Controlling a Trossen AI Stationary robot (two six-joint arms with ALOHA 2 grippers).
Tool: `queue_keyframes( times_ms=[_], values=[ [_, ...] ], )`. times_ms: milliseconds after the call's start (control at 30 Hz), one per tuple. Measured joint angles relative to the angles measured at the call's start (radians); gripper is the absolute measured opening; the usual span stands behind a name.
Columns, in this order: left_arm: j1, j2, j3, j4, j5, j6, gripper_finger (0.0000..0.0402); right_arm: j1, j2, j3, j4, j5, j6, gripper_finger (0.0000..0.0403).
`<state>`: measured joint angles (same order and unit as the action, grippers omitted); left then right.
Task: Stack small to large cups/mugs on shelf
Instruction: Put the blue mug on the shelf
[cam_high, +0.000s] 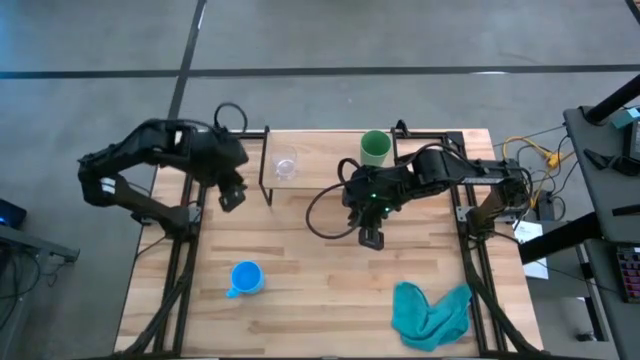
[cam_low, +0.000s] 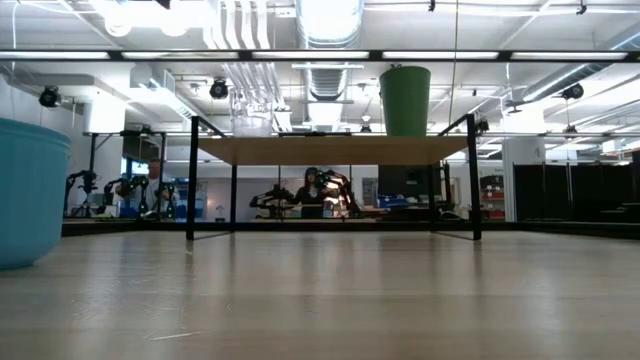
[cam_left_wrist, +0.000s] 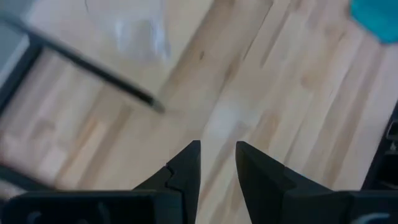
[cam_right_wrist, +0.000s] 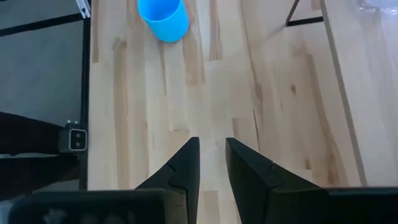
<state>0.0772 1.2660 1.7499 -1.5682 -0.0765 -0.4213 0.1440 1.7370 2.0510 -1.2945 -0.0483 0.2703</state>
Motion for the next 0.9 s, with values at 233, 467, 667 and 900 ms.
queue_keyframes(
  times_ms=[233,467,667,900],
  values=[
    [-0.117,-0.08,-0.242,0.001,-0.003,-0.196,0.0087,0.003,0.0,-0.001,0.0,0.0,0.014,0.0073],
    [-0.239,-0.125,-0.463,0.143,0.038,-0.358,0.0087,0.003,0.0,-0.001,0.001,0.008,0.018,0.0073],
    [-0.343,-0.123,-0.595,0.365,0.106,-0.436,0.0087,0.003,0.0,-0.001,0.002,0.008,0.018,0.0073],
    [-0.44,-0.062,-0.646,0.383,0.133,-0.46,0.0087,0.002,0.0,-0.002,0.003,0.008,0.017,0.0073]
  ],
)
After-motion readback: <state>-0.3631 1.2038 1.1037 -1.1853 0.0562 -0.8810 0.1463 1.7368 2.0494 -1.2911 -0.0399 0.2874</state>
